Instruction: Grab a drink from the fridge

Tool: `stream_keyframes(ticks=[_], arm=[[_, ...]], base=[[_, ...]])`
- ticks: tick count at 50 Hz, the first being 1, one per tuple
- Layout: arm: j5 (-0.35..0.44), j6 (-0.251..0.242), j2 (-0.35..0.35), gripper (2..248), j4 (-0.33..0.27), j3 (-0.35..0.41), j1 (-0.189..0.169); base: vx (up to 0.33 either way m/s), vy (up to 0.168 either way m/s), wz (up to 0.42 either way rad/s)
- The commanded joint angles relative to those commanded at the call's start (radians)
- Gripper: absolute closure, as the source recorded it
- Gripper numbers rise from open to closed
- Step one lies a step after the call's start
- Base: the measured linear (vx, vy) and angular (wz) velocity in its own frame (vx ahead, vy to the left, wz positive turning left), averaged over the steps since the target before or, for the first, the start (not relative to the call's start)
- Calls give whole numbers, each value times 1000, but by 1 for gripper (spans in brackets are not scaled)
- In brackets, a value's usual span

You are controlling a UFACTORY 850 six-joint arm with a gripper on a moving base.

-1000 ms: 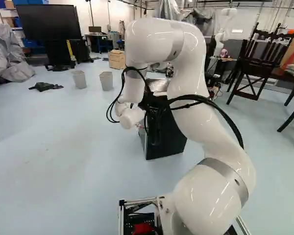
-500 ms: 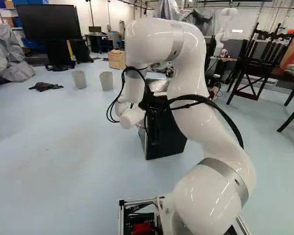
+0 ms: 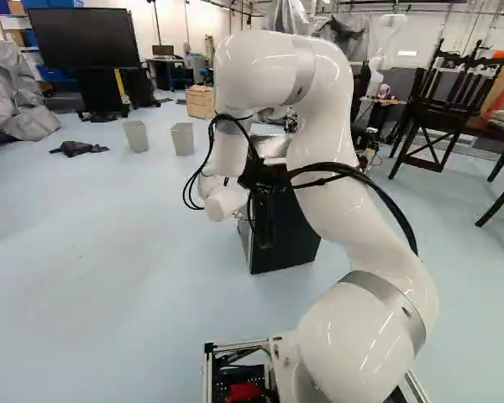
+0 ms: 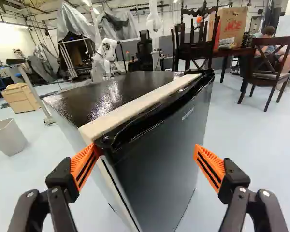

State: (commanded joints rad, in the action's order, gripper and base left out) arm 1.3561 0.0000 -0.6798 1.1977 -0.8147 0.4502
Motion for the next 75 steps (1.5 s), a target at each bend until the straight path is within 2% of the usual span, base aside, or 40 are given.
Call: stream_keyframes(ticks=[75], arm=[[0,0,5,3,58,9,2]], base=[[0,0,0]])
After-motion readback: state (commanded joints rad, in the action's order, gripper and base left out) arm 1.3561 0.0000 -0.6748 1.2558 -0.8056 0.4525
